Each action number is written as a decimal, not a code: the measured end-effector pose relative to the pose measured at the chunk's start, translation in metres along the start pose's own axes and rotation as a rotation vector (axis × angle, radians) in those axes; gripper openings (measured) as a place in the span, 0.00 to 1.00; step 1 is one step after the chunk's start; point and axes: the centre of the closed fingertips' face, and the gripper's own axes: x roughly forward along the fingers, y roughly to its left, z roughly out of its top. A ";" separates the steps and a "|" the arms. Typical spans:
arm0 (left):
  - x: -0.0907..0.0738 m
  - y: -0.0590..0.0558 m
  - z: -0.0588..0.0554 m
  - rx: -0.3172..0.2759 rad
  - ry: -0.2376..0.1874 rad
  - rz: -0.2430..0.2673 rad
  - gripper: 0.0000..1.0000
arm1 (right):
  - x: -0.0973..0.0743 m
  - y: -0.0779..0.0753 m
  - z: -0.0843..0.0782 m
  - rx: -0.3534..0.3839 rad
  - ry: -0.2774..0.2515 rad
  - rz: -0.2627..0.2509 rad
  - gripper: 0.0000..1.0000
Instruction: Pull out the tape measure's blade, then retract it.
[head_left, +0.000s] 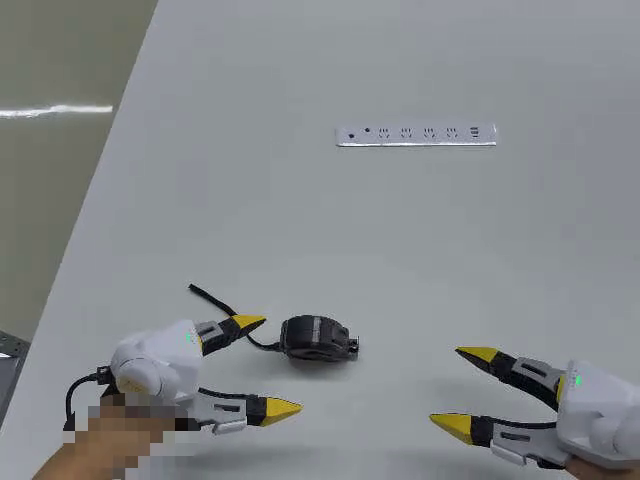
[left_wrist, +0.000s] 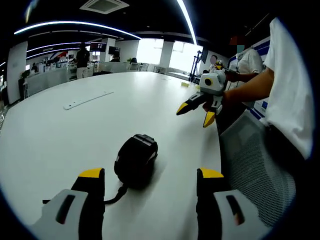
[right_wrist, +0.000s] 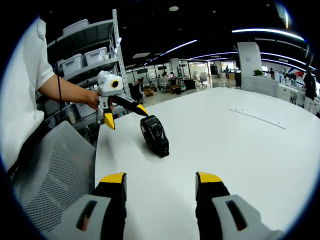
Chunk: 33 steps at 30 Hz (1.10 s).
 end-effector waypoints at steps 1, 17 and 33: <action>0.001 0.000 0.000 0.000 0.000 -0.004 0.73 | 0.001 0.000 0.000 -0.004 0.002 0.001 0.56; 0.016 0.006 -0.012 0.054 0.058 -0.024 0.71 | 0.017 -0.001 -0.001 -0.019 0.016 0.047 0.55; 0.024 0.014 -0.019 0.096 0.101 -0.036 0.68 | 0.032 0.003 -0.002 -0.041 0.039 0.080 0.54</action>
